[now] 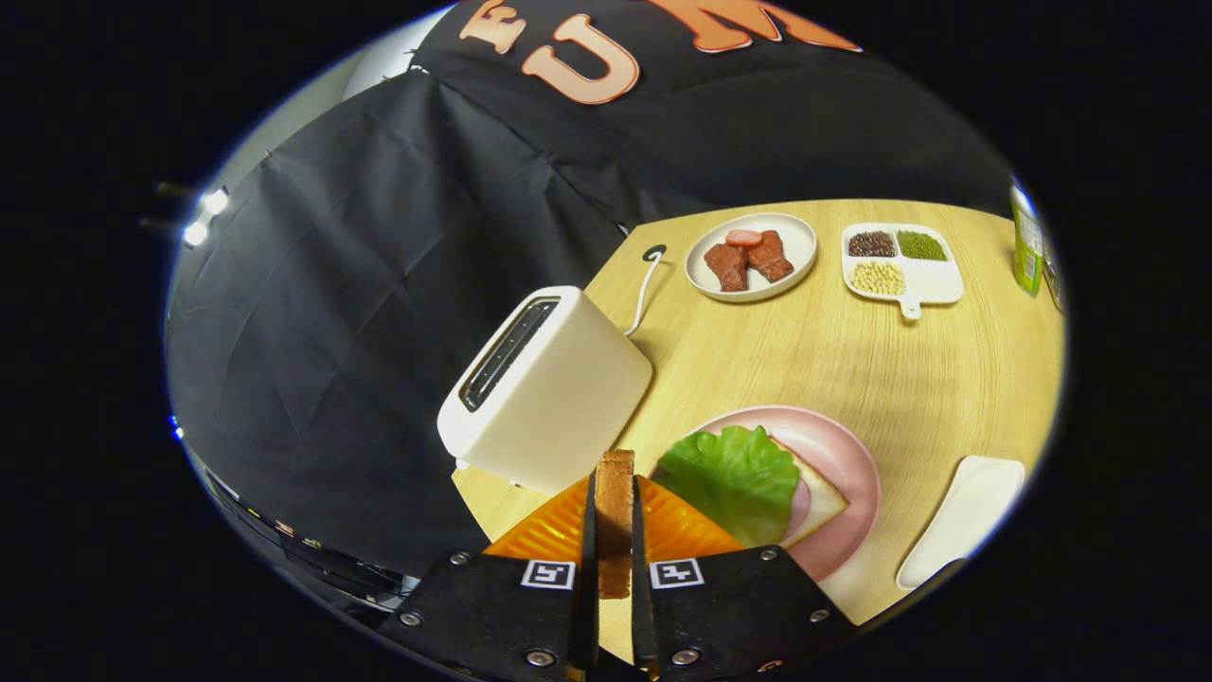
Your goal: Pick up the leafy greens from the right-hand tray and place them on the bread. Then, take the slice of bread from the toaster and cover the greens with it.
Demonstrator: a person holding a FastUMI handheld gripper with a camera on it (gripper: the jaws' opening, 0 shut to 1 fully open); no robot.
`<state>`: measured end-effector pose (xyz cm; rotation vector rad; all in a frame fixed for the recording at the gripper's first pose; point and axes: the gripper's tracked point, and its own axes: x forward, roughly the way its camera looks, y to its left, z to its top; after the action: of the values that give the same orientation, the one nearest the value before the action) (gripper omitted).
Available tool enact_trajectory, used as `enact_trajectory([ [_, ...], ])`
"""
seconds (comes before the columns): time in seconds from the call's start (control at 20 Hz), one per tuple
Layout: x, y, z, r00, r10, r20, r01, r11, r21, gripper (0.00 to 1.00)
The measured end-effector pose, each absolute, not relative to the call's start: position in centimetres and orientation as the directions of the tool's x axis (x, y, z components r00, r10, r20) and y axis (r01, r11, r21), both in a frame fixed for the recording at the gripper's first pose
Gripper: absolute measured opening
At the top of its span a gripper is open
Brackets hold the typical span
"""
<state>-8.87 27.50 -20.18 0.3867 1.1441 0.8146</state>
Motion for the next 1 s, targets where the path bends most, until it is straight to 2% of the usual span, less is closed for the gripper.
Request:
enact_trajectory([
  [0.2,-7.8,25.8,-21.9,0.191,0.736,-0.65,-0.315,0.673,0.669,0.14],
  [0.45,-7.6,24.1,-23.8,0.187,0.727,-0.66,-0.289,0.683,0.671,0.14],
  [0.65,-6.1,22.9,-25.3,0.225,0.699,-0.679,-0.285,0.713,0.64,0.14],
  [0.75,-5.4,22.3,-26.3,0.252,0.669,-0.699,-0.281,0.742,0.608,0.18],
  [1.0,-4.2,21.4,-27.3,0.311,0.612,-0.727,-0.321,0.788,0.525,0.4],
])
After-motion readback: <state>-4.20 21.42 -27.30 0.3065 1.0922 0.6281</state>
